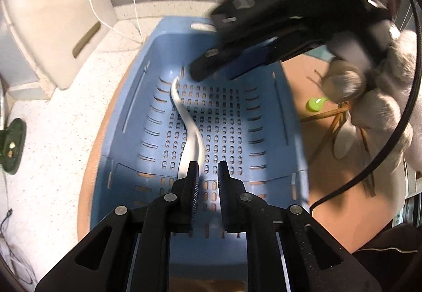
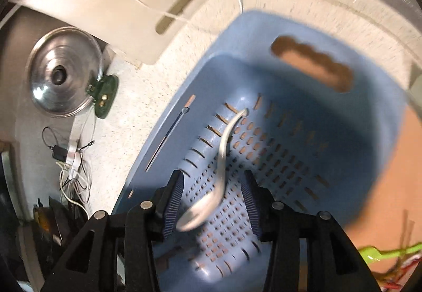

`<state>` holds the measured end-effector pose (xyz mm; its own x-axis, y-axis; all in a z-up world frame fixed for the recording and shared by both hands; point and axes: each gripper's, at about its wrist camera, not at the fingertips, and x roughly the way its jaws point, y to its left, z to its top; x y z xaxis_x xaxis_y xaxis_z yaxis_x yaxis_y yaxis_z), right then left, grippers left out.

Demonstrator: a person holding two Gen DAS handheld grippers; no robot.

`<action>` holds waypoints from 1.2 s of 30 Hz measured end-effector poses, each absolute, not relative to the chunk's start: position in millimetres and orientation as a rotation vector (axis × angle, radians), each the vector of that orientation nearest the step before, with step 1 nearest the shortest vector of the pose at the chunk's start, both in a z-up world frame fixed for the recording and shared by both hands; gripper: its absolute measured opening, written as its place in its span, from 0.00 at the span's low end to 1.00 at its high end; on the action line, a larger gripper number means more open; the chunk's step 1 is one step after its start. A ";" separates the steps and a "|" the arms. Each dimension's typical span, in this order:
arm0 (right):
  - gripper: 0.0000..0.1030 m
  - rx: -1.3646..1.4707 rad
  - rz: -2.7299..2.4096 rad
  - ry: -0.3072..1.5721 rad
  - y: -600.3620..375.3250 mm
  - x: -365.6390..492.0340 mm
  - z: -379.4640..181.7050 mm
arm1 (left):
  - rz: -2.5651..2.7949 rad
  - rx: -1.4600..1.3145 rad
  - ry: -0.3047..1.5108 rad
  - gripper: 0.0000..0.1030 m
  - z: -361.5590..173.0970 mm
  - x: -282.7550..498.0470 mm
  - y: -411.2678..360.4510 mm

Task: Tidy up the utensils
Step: 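Open both grippers to release the white spoon into the blue basket, then move both grippers back to the utensil pile toward the second white spoon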

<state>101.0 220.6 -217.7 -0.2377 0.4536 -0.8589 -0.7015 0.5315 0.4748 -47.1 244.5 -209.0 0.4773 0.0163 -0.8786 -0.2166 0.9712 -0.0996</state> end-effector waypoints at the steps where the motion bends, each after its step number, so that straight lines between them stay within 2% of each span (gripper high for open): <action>1: 0.41 -0.227 1.096 1.433 212.7 102.7 -211.0 | 0.141 -0.208 1.053 0.13 -204.0 -49.2 241.5; 3: 0.42 -0.211 1.105 1.386 188.7 106.7 -192.9 | 0.146 -0.201 1.031 0.13 -195.0 -52.5 234.7; 5: 0.55 -0.196 1.113 1.333 164.1 110.6 -176.4 | 0.144 -0.195 1.001 0.21 -185.5 -54.7 226.3; 7: 0.63 -0.189 1.120 1.268 138.8 113.0 -161.3 | 0.133 -0.196 0.977 0.28 -178.6 -56.2 216.6; 10: 0.65 -0.218 1.125 1.177 99.1 114.1 -143.7 | 0.107 -0.196 0.947 0.28 -171.8 -54.1 196.5; 14: 0.75 -0.216 1.090 1.110 46.9 122.5 -132.4 | 0.062 -0.182 0.937 0.28 -171.8 -52.4 162.0; 22: 0.75 -0.200 0.982 1.149 -38.1 137.1 -148.7 | -0.047 -0.154 0.973 0.28 -183.6 -41.8 85.1; 31: 0.74 -0.100 0.889 1.321 -88.4 159.2 -200.9 | -0.150 -0.178 1.046 0.28 -210.7 -22.4 29.3; 35: 0.58 -0.118 0.892 1.358 -87.2 163.2 -218.1 | -0.191 -0.174 1.063 0.28 -216.2 -14.8 8.6; 36: 0.57 -0.134 0.898 1.361 -84.5 162.7 -221.5 | -0.197 -0.168 1.065 0.30 -217.9 -14.9 3.4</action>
